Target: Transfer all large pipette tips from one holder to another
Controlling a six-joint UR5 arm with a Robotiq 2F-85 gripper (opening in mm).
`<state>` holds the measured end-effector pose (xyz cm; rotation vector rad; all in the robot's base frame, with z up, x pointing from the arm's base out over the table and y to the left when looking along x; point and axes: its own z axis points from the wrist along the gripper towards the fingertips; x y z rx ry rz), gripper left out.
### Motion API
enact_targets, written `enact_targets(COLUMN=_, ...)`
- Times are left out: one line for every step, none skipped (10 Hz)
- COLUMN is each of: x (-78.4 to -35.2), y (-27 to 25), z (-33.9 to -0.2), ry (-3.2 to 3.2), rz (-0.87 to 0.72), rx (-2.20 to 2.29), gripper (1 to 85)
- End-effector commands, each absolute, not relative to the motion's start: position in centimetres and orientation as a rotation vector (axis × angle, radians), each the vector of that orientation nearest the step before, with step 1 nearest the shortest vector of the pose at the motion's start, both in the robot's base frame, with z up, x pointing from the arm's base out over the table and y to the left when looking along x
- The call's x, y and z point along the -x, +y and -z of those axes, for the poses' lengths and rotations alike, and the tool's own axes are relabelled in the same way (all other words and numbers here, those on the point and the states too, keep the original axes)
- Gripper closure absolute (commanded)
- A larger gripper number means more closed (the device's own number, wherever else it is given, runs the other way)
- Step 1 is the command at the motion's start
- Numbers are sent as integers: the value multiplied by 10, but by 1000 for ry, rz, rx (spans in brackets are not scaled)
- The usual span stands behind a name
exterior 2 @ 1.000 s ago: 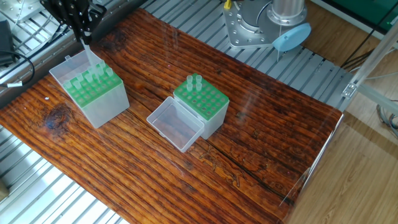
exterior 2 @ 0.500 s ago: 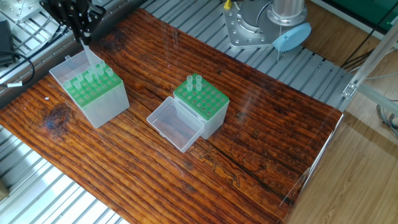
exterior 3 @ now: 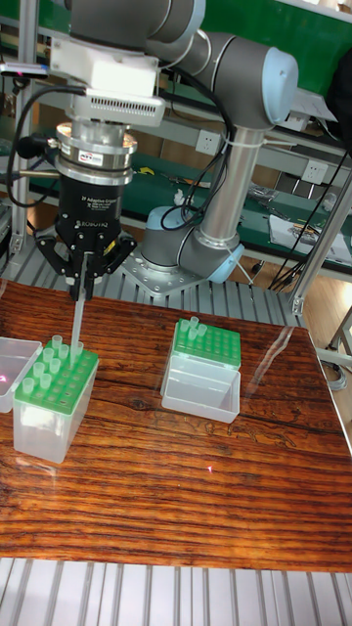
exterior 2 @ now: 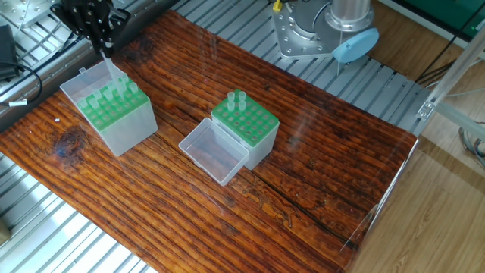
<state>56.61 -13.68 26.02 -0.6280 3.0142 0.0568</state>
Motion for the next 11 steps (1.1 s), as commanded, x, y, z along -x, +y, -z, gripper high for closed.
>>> enact_targets(x=-563, y=-134, z=-263, ry=3010, rz=-96, rx=688, gripper=503)
enact_targets(x=-564, y=-139, z=-263, ry=3006, rz=-68, rx=699, gripper=503)
enact_targets(x=-565, y=-143, z=-263, ry=3007, rz=-49, rx=700, gripper=500)
enact_targets(x=-565, y=-143, z=-263, ry=3013, rz=-43, rx=694, gripper=500)
enact_targets(x=-565, y=-141, z=-264, ry=3017, rz=-51, rx=680, gripper=500)
enact_targets(x=-564, y=-129, z=-266, ry=3019, rz=-92, rx=648, gripper=500)
enact_targets(x=-561, y=-116, z=-268, ry=3021, rz=-106, rx=627, gripper=500)
enact_targets(x=-552, y=-95, z=-267, ry=3024, rz=-115, rx=586, gripper=500)
enact_targets(x=-543, y=-73, z=-262, ry=3028, rz=-88, rx=527, gripper=507)
enact_targets(x=-532, y=-42, z=-258, ry=3037, rz=-97, rx=449, gripper=530)
enact_targets(x=-519, y=-13, z=-256, ry=3053, rz=-139, rx=377, gripper=540)
